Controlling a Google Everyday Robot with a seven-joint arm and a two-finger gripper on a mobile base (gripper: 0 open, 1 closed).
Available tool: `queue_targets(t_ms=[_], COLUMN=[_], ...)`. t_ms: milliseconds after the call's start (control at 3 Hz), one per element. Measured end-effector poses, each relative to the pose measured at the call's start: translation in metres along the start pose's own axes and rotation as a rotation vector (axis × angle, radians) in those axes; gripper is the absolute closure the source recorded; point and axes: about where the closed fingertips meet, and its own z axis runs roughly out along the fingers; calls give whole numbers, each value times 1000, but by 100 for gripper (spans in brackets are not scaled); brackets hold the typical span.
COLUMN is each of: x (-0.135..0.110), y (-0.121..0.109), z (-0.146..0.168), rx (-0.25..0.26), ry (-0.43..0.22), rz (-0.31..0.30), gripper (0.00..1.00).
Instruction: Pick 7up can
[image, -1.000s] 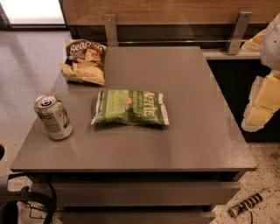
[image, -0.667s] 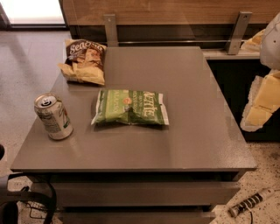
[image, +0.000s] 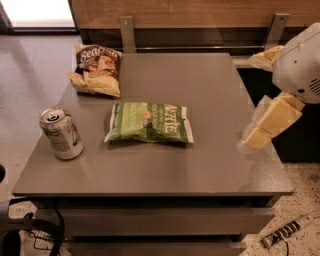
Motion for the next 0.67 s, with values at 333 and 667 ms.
queue_targets(t_ms=[333, 667], x=[-28, -98], y=[11, 21], z=[26, 44], rx=[33, 23], ry=[-198, -448], rz=[-42, -86], gripper=[0, 0])
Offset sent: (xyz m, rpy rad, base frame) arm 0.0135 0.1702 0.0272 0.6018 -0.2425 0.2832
